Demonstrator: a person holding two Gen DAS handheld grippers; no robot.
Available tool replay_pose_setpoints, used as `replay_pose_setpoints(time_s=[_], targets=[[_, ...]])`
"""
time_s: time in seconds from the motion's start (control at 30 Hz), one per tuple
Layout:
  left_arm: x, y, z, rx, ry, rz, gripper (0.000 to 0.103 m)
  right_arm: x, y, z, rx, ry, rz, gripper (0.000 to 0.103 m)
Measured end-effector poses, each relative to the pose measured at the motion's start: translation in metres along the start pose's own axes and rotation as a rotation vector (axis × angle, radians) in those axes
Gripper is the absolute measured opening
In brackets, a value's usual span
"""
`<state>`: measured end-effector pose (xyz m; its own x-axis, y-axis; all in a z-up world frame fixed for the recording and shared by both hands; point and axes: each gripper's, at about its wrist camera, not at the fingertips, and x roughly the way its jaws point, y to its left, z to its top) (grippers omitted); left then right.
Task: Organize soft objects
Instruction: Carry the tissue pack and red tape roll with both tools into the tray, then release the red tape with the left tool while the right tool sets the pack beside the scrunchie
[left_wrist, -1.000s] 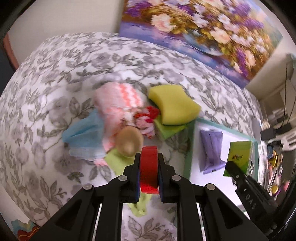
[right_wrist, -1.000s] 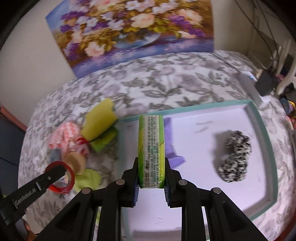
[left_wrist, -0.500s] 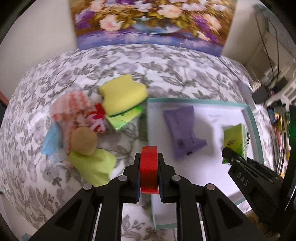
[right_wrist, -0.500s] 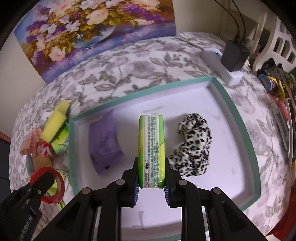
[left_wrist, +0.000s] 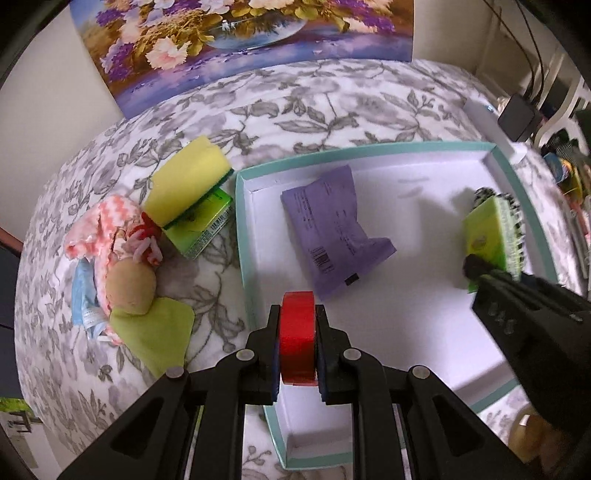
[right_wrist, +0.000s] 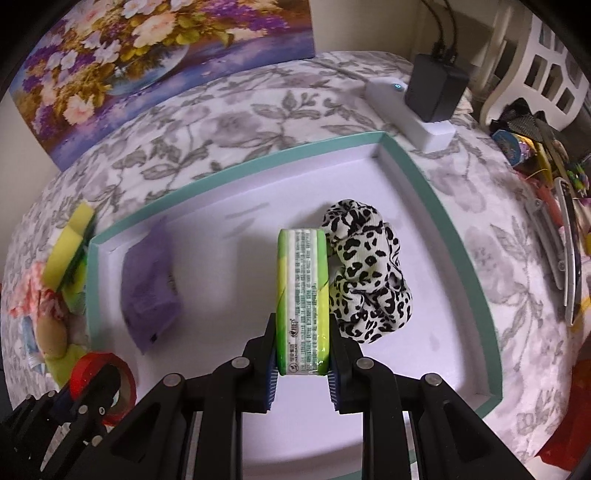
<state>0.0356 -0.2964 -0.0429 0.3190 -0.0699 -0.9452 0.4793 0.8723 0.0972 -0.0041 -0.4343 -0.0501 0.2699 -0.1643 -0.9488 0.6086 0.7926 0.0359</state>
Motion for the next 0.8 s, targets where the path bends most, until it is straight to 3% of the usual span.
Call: replay_pose_setpoints(time_s=[0.23, 0.43, 0.5, 0.63, 0.8], targets=[[0.014, -0.006, 0.002, 0.015, 0.009, 0.042, 0.017, 0.003, -0.006, 0.001, 0.012, 0.002, -0.015, 0.023], [0.013, -0.004, 0.003, -0.002, 0.025, 0.006, 0.018, -0.001, -0.004, 0.001, 0.010, 0.000, -0.013, 0.025], [0.011, -0.004, 0.004, -0.008, 0.028, -0.013, 0.022, -0.003, -0.002, 0.001, 0.005, -0.005, -0.012, 0.025], [0.005, -0.003, 0.004, -0.013, 0.027, -0.044, 0.046, -0.011, 0.001, 0.002, -0.008, -0.021, -0.007, 0.025], [-0.005, 0.000, 0.005, -0.029, 0.008, -0.067, 0.052, -0.022, 0.004, 0.002, -0.021, -0.042, -0.005, 0.028]])
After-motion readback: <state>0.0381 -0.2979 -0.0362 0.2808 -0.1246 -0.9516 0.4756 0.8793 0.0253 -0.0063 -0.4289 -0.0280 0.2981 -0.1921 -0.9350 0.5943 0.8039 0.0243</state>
